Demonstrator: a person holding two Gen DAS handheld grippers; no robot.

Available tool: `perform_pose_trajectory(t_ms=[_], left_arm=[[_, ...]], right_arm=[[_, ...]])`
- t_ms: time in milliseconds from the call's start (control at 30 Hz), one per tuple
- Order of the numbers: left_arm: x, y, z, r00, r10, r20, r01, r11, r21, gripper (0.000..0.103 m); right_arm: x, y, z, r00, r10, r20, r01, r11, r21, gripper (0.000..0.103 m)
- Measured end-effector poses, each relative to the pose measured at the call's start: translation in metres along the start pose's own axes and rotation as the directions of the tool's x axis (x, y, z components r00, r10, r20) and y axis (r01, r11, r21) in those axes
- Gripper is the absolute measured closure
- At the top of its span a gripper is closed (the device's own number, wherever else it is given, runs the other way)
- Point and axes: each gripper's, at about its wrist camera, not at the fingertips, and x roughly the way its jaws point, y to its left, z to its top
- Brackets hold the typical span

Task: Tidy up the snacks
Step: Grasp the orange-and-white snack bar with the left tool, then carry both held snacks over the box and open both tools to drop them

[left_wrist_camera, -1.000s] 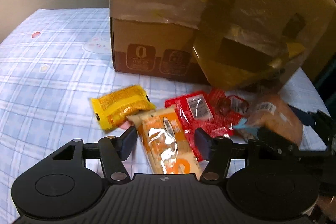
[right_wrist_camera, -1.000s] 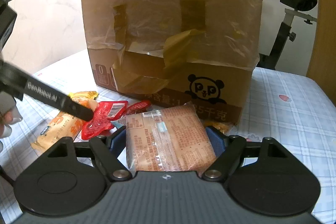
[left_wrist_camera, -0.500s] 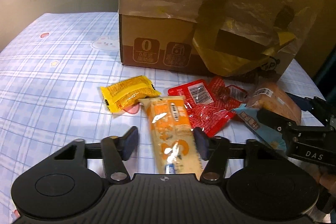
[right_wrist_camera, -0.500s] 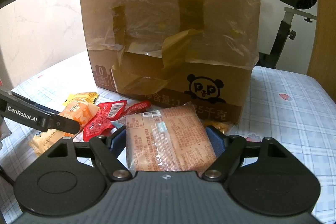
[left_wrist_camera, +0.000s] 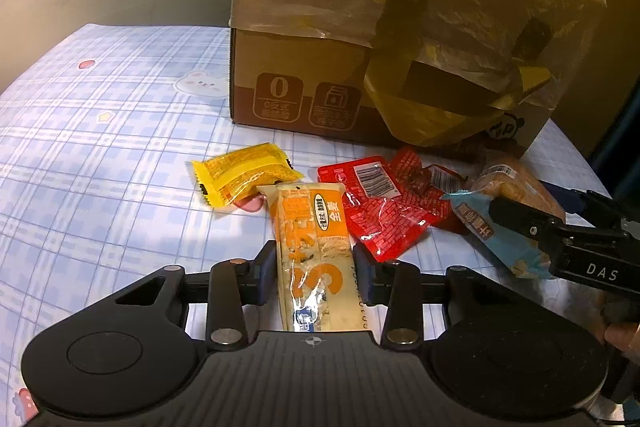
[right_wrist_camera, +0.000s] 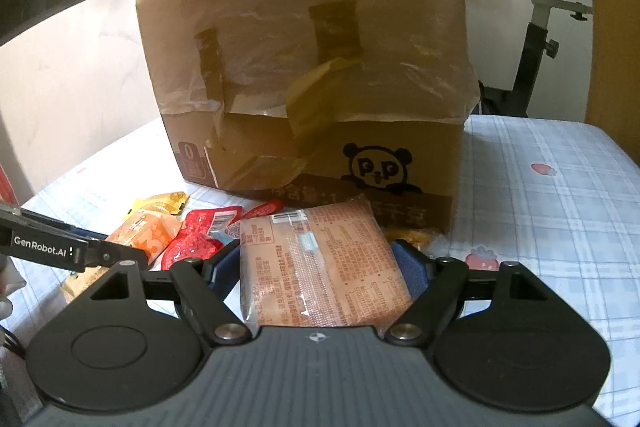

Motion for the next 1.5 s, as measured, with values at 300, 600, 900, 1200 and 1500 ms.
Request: perform_pose_trajectory(t_ms=[300,600,900,1200,1500], left_arm=[[-0.017,0.002,0.003,0.998,-0.015,0.055,0.015,1.0,-0.01,0.061],[-0.046,0.006,0.016,0.987,-0.047,0.156,0.053,0.998,-0.032,0.061],[-0.096,0.001,0.044,0.946,-0.11,0.306,0.102,0.994,0.042,0.062],[-0.145,-0.019,0.1,0.867,-0.225,0.444,0.174,0.973,0.152,0.061],[-0.113,-0.041,0.183,0.848,-0.232,0.476,0.15,0.967,0.204,0.061]], right_arm=[[0.001,0.005,0.002,1.0,-0.013,-0.017,0.012,1.0,-0.02,0.024],[-0.052,-0.013,0.011,0.997,-0.046,0.054,0.04,0.993,0.112,0.024],[-0.125,-0.031,0.061,0.962,-0.12,0.243,0.085,0.985,0.148,0.024],[-0.142,-0.027,0.147,0.92,-0.059,0.388,0.033,0.997,0.075,0.024],[-0.066,-0.019,0.213,0.949,-0.007,0.315,-0.002,1.0,0.03,0.024]])
